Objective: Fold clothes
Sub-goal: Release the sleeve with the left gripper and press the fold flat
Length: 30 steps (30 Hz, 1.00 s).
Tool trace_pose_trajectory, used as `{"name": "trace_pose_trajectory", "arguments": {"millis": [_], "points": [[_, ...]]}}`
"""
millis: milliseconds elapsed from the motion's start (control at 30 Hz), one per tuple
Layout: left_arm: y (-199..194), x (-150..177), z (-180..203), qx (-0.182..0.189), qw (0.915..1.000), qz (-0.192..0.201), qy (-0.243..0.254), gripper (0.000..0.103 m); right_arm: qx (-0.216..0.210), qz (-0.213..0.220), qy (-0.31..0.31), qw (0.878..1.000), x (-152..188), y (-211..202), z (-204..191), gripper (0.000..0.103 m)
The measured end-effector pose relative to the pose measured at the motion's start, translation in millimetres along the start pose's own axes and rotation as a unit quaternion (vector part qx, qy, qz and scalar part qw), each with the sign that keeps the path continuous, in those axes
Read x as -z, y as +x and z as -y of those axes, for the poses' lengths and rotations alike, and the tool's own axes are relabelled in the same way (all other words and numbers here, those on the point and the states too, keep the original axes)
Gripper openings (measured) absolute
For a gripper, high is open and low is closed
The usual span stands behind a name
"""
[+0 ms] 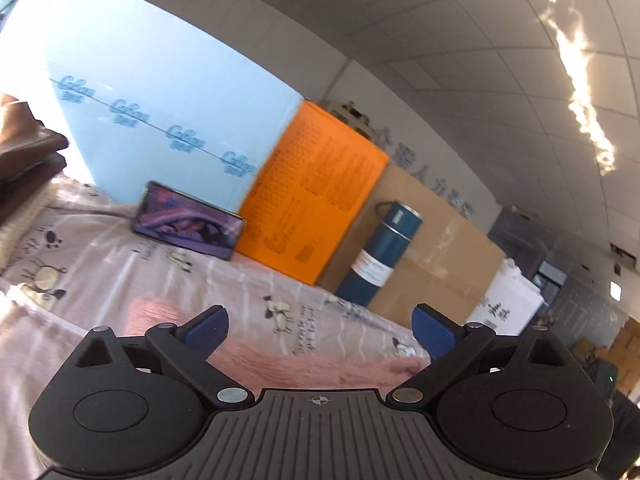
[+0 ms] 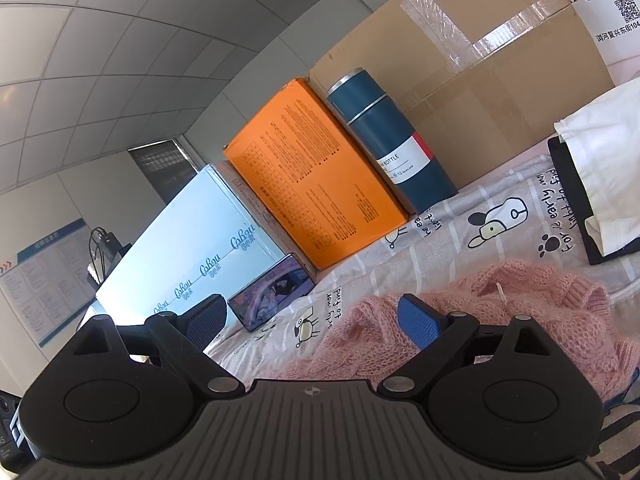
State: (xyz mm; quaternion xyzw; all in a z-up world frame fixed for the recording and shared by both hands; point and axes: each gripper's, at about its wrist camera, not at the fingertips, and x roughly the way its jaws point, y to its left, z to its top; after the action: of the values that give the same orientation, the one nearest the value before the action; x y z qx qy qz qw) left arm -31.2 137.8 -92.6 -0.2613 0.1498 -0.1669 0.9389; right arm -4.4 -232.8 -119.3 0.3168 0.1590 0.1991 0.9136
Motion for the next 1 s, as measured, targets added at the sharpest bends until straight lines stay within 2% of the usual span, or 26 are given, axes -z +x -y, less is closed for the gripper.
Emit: {"name": "trace_pose_trajectory", "arguments": {"millis": [67,167,233,433,533,633,767,867,967,1000], "points": [[-8.9,-6.7,-20.1,-0.058,0.9967,0.015,-0.056,0.100,0.000,0.000,-0.001,1.000,0.1,0.1,-0.3,0.093],[-13.9,-9.0,-47.6,-0.102,0.9876,0.005,-0.119,0.100,0.001,0.000,-0.003,1.000,0.4,0.2,-0.9,0.093],[-13.7,-4.8,-57.4,-0.115,0.9833,-0.006,-0.141,0.100,0.002,-0.001,-0.004,1.000,0.6,0.4,-1.0,0.093],[-2.4,11.0,-63.3,-0.114,0.9797,-0.057,-0.155,0.100,0.011,-0.002,-0.007,1.000,1.8,1.6,-0.5,0.093],[6.9,18.4,-63.8,-0.093,0.9793,-0.080,-0.160,0.100,0.011,-0.002,-0.008,1.000,2.1,1.9,-0.3,0.093],[11.6,20.9,-62.8,-0.052,0.9816,-0.093,-0.159,0.100,0.011,-0.002,-0.009,1.000,1.8,2.0,-0.6,0.093],[14.0,24.0,-62.5,-0.039,0.9832,-0.083,-0.158,0.100,0.009,-0.002,-0.011,1.000,1.5,1.8,-1.7,0.093],[19.0,26.9,-59.6,-0.049,0.9871,-0.071,-0.135,0.100,0.009,-0.002,-0.013,1.000,1.5,1.8,-2.2,0.093],[23.2,29.6,-49.0,-0.067,0.9902,-0.078,-0.095,0.098,0.009,-0.002,-0.014,1.000,1.7,1.6,-2.3,0.093],[23.8,30.5,-46.7,-0.073,0.9906,-0.079,-0.084,0.095,0.010,-0.001,-0.013,1.000,1.8,1.5,-2.3,0.093]]}}
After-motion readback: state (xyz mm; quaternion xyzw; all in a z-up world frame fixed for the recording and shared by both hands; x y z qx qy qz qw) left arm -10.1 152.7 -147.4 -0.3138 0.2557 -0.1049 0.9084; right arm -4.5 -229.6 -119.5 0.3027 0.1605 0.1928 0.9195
